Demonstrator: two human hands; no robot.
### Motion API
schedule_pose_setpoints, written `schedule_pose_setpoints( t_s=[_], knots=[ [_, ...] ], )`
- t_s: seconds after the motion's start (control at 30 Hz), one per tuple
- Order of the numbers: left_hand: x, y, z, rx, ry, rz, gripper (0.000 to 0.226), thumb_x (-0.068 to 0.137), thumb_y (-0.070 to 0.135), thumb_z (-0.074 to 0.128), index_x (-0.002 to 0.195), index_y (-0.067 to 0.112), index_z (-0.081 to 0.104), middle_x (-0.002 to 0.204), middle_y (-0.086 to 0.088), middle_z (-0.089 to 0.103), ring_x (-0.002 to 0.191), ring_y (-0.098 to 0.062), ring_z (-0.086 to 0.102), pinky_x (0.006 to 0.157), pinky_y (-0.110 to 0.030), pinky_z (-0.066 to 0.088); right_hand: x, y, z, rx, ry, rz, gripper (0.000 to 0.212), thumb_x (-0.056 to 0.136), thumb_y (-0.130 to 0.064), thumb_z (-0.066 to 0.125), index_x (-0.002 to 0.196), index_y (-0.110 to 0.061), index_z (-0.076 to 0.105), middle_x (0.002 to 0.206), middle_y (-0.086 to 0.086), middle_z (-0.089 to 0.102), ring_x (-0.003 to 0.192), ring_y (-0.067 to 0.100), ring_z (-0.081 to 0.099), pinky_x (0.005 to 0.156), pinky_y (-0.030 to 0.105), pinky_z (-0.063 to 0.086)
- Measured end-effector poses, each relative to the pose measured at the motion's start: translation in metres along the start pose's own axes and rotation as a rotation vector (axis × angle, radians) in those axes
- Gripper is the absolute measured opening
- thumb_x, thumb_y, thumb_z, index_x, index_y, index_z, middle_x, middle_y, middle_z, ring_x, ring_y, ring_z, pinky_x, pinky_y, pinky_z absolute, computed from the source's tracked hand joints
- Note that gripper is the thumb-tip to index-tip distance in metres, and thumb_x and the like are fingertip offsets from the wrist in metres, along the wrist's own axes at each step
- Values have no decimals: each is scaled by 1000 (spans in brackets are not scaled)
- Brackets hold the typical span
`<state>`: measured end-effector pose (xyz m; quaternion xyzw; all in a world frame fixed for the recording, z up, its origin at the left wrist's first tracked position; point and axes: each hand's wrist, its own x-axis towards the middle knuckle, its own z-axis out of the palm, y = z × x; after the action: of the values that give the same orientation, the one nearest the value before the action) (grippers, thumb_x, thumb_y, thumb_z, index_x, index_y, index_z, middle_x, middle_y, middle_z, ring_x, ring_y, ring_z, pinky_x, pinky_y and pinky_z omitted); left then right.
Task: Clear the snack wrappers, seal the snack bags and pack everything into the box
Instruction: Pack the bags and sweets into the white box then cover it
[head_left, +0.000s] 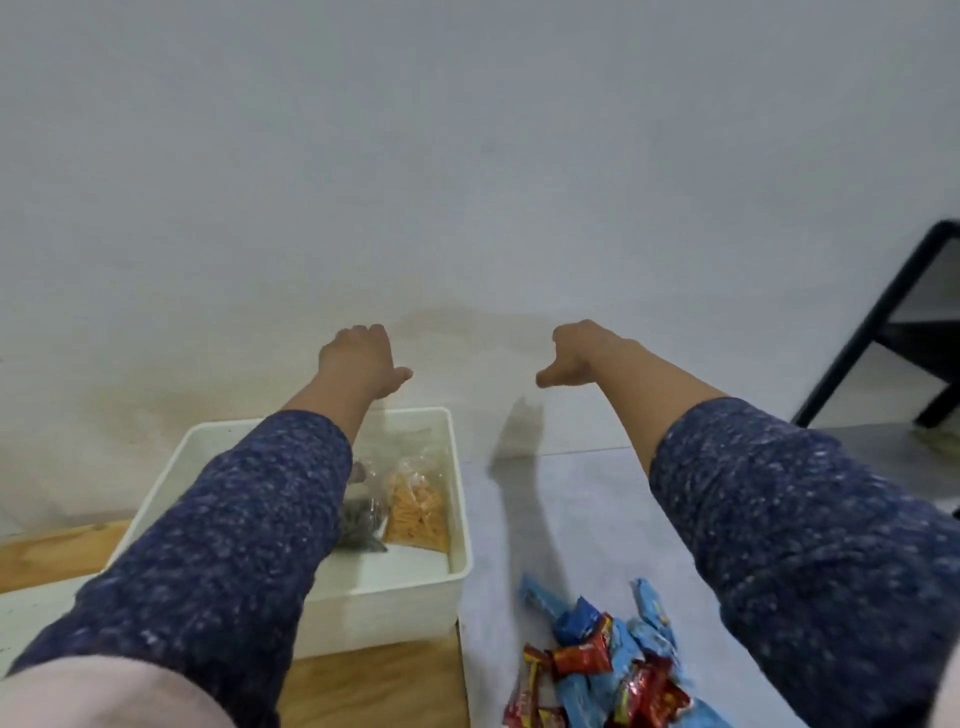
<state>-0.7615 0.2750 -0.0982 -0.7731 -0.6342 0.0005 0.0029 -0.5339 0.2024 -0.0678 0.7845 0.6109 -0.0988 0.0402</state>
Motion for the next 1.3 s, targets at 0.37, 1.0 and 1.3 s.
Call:
schedule_pose_setpoints(
  t_s=[0.37, 1.0, 1.3],
  knots=[
    [-83, 186, -33, -17, 45, 128, 63, 90, 52, 49, 129, 4, 44, 129, -13, 50, 118, -30, 48, 81, -37, 44, -112, 193, -7, 38, 61, 145, 61, 84, -40, 62, 132, -7, 46, 132, 11, 51, 116, 29, 53, 87, 34, 46],
    [-151, 428, 19, 54, -125, 529, 58, 91, 50, 50, 125, 3, 50, 123, -14, 55, 112, -30, 53, 77, -34, 43, -223, 401, 78, 172, 67, 506, 66, 79, -42, 65, 133, -8, 45, 134, 16, 52, 116, 32, 54, 93, 36, 48],
    [-148, 507, 115, 11, -331, 493, 62, 91, 49, 49, 133, 4, 43, 132, -15, 50, 120, -30, 49, 91, -36, 44, -174, 472, 151, 184, -109, 377, 71, 82, -41, 61, 142, -14, 35, 143, 14, 40, 129, 31, 44, 103, 37, 42]
  ],
)
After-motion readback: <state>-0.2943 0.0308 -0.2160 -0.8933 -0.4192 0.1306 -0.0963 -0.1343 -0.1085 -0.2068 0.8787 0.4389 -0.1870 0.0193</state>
